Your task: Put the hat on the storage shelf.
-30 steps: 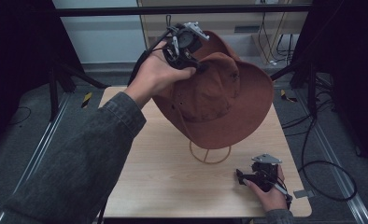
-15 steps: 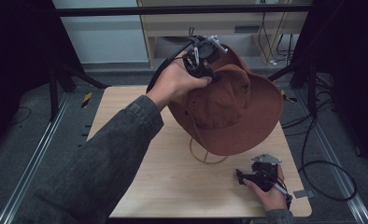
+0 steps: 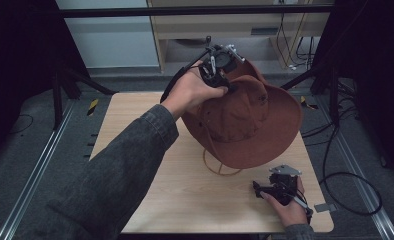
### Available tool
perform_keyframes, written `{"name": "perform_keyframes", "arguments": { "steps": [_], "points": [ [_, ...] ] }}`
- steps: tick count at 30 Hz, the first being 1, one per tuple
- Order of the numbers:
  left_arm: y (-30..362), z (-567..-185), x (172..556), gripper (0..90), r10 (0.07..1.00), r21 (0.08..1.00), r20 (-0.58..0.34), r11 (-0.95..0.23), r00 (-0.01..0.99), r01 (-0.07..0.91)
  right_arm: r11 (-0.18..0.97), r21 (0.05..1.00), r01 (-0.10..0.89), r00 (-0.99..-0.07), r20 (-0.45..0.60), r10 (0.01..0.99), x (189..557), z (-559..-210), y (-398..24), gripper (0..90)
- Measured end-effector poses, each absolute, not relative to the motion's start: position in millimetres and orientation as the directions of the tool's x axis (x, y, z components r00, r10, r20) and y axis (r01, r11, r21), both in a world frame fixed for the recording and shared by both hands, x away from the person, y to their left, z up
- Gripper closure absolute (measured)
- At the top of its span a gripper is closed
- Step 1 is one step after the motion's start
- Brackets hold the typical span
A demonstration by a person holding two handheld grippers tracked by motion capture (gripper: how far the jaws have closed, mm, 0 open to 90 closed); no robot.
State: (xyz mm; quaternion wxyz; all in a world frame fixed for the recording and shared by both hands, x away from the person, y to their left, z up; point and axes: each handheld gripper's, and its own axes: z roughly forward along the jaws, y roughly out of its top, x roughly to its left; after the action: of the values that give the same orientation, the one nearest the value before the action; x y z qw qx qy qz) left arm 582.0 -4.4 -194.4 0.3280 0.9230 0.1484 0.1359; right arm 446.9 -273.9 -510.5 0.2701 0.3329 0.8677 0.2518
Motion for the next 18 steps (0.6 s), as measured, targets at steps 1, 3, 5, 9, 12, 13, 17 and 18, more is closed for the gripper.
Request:
{"name": "perform_keyframes", "arguments": {
  "steps": [1, 3, 5, 9, 12, 13, 17, 18],
  "points": [
    [-6, -197, 582, 88.5, 0.358, 0.636, 0.151, -0.749, 0.921, 0.187, 0.651, 0.616, 0.443, -0.632, -0.300, 0.714, 447, -510, -274, 0.7],
    [-9, -199, 581, 88.3, 0.353, 0.626, 0.151, -0.757, 0.923, 0.187, 0.651, 0.617, 0.442, -0.632, -0.301, 0.714, 447, -511, -274, 0.7],
    [-11, -200, 581, 88.3, 0.350, 0.625, 0.155, -0.759, 0.924, 0.183, 0.651, 0.617, 0.442, -0.632, -0.301, 0.714, 447, -511, -274, 0.7],
    [-12, -204, 583, 88.2, 0.358, 0.622, 0.149, -0.759, 0.922, 0.194, 0.652, 0.617, 0.442, -0.633, -0.301, 0.713, 447, -510, -274, 0.7],
    [-12, -205, 584, 88.0, 0.359, 0.621, 0.149, -0.759, 0.922, 0.195, 0.652, 0.617, 0.442, -0.632, -0.301, 0.714, 447, -511, -274, 0.7],
    [-12, -206, 584, 87.9, 0.359, 0.622, 0.147, -0.758, 0.922, 0.196, 0.651, 0.617, 0.441, -0.632, -0.301, 0.714, 447, -511, -274, 0.7],
    [-12, -207, 584, 87.9, 0.353, 0.620, 0.145, -0.760, 0.924, 0.193, 0.651, 0.617, 0.442, -0.632, -0.301, 0.714, 447, -511, -274, 0.7],
    [-13, -208, 584, 87.8, 0.354, 0.619, 0.146, -0.761, 0.924, 0.194, 0.651, 0.617, 0.442, -0.631, -0.301, 0.715, 447, -511, -274, 0.7]
  ]
}}
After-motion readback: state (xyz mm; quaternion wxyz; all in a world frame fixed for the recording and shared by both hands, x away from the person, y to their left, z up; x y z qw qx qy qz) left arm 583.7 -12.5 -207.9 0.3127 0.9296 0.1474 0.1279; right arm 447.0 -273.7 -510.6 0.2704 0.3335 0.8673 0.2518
